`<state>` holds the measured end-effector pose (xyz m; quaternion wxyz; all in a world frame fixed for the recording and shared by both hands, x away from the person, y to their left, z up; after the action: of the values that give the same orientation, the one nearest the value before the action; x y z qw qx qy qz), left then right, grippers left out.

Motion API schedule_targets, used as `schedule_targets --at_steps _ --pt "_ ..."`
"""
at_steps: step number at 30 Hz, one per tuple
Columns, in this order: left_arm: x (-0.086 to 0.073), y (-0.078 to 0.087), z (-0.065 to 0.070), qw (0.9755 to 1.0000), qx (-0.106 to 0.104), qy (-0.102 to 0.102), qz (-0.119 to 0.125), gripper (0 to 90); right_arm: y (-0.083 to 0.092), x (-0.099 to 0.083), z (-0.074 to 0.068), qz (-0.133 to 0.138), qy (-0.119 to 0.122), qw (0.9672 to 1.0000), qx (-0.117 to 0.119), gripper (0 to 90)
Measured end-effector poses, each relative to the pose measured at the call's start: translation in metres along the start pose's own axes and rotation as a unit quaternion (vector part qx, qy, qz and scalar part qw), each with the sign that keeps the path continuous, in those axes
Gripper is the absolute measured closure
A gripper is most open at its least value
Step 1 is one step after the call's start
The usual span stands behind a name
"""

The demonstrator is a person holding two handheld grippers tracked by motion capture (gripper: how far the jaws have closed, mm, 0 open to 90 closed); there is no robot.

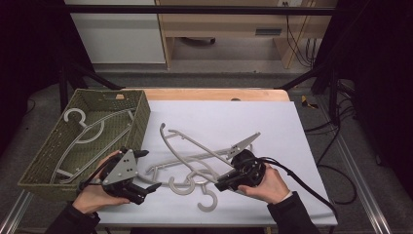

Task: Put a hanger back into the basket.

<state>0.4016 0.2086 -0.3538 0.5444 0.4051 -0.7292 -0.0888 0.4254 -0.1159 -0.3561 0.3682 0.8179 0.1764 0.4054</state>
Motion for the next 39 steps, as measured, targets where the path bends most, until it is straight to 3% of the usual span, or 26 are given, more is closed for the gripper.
schedule_targets --at_steps 6,10,13,16,17,20,22,23,24,26,28,29,31,32,39 --pt "0.016 -0.015 0.009 0.9982 -0.012 -0.055 -0.021 7.1 0.002 -0.004 -0.004 -0.01 0.01 0.9998 0.016 82.5" --pt "0.022 -0.024 0.012 0.9949 -0.011 -0.093 -0.037 10.8 0.002 -0.006 -0.005 -0.016 0.013 0.9994 0.027 82.5" --pt "0.025 -0.03 0.013 0.9931 -0.018 -0.109 -0.041 13.9 0.004 -0.007 -0.005 -0.017 0.018 0.999 0.037 82.5" --pt "0.026 -0.036 0.014 0.9897 -0.017 -0.132 -0.053 17.7 0.004 -0.009 -0.006 -0.02 0.019 0.9988 0.041 82.5" --pt "0.026 -0.039 0.016 0.9899 -0.018 -0.132 -0.049 19.9 0.005 -0.009 -0.006 -0.024 0.021 0.9987 0.04 82.5" --pt "0.027 -0.044 0.018 0.9873 -0.018 -0.15 -0.05 23.2 0.005 -0.01 -0.007 -0.024 0.023 0.9983 0.047 82.5" --pt "0.028 -0.045 0.019 0.9841 -0.022 -0.168 -0.055 26.0 0.005 -0.01 -0.007 -0.024 0.023 0.9983 0.047 82.5" --pt "0.028 -0.047 0.021 0.9859 -0.02 -0.161 -0.042 27.9 0.005 -0.01 -0.007 -0.024 0.023 0.9983 0.047 82.5" --pt "0.029 -0.048 0.023 0.9854 -0.02 -0.165 -0.038 31.3 0.005 -0.01 -0.006 -0.026 0.024 0.9981 0.05 82.4" --pt "0.031 -0.046 0.021 0.9795 -0.019 -0.195 -0.049 36.7 0.003 -0.01 -0.007 -0.029 0.023 0.998 0.052 82.4" --pt "0.03 -0.047 0.023 0.9796 -0.016 -0.197 -0.039 43.7 0.002 -0.01 -0.007 -0.033 0.025 0.9976 0.055 82.4" --pt "0.031 -0.046 0.023 0.9756 -0.013 -0.214 -0.047 47.0 0.002 -0.01 -0.007 -0.034 0.026 0.9976 0.055 82.4" --pt "0.031 -0.046 0.023 0.9722 -0.011 -0.228 -0.053 52.7 0.002 -0.01 -0.007 -0.033 0.025 0.9976 0.056 82.4" --pt "0.03 -0.047 0.024 0.9718 -0.008 -0.23 -0.05 55.0 0.002 -0.01 -0.006 -0.032 0.024 0.9976 0.057 82.4" --pt "0.027 -0.049 0.028 0.9632 -0.009 -0.262 -0.057 67.7 0.002 -0.01 -0.007 -0.034 0.024 0.9971 0.063 82.4"
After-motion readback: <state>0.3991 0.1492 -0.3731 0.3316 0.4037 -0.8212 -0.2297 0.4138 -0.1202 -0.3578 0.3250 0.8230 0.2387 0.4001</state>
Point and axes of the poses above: each handheld gripper's, and its own axes: y roughly backward along the jaws, x roughly out of its top, z roughly to its right, the point moved 1 cm from there along -y, roughly forward along the jaws, and after that the axes turned 7 degrees about -y, right-handed, at the moved point
